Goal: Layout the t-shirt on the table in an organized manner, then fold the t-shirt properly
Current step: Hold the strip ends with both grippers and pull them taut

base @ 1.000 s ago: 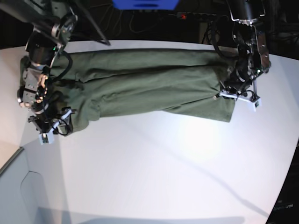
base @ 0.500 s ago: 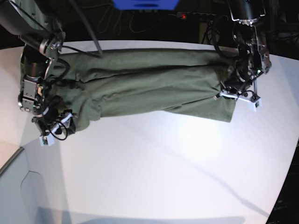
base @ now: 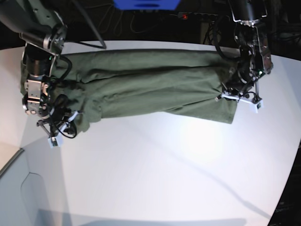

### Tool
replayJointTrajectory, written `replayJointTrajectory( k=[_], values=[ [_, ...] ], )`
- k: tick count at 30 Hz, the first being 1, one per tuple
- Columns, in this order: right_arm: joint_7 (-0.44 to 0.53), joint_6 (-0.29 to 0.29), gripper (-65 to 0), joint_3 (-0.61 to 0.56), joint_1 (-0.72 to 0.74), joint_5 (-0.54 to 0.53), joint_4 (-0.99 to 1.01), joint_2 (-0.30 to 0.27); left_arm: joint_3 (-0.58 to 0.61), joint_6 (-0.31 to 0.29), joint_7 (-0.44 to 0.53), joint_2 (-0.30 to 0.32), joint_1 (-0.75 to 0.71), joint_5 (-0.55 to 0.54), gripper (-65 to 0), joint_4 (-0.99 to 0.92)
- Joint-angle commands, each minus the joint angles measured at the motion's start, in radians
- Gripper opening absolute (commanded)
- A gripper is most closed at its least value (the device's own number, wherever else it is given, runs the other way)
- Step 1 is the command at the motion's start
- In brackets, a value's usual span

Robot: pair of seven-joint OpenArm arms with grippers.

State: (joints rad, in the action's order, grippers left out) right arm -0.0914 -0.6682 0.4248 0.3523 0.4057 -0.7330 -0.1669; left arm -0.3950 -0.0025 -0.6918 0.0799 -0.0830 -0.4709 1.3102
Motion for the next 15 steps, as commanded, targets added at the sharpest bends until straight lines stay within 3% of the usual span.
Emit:
replayJointTrajectory(
  k=[1, 5, 9, 15],
  values=[
    [0.015, 0.003, -65.0, 0.003, -0.003, -0.009, -0.061, -0.010, -0.002, 0.005, 0.005, 0.007, 0.012, 0.002, -65.0, 0.010],
    [0.012, 0.000, -65.0, 0.003, -0.094, -0.009, -0.288, 0.027, -0.002, 0.005, 0.005, 0.007, 0.012, 0.002, -65.0, 0.010],
    [-0.049, -0.003, -65.0, 0.006, -0.198, -0.011, -0.529, 0.060, -0.002, 0.005, 0.005, 0.007, 0.012, 0.002, -65.0, 0.010],
    [-0.086, -0.015, -65.0, 0.113, -0.332, -0.012, -0.779, 0.132, -0.002, 0.005, 0.005, 0.007, 0.012, 0.002, -65.0, 0.012]
  ],
)
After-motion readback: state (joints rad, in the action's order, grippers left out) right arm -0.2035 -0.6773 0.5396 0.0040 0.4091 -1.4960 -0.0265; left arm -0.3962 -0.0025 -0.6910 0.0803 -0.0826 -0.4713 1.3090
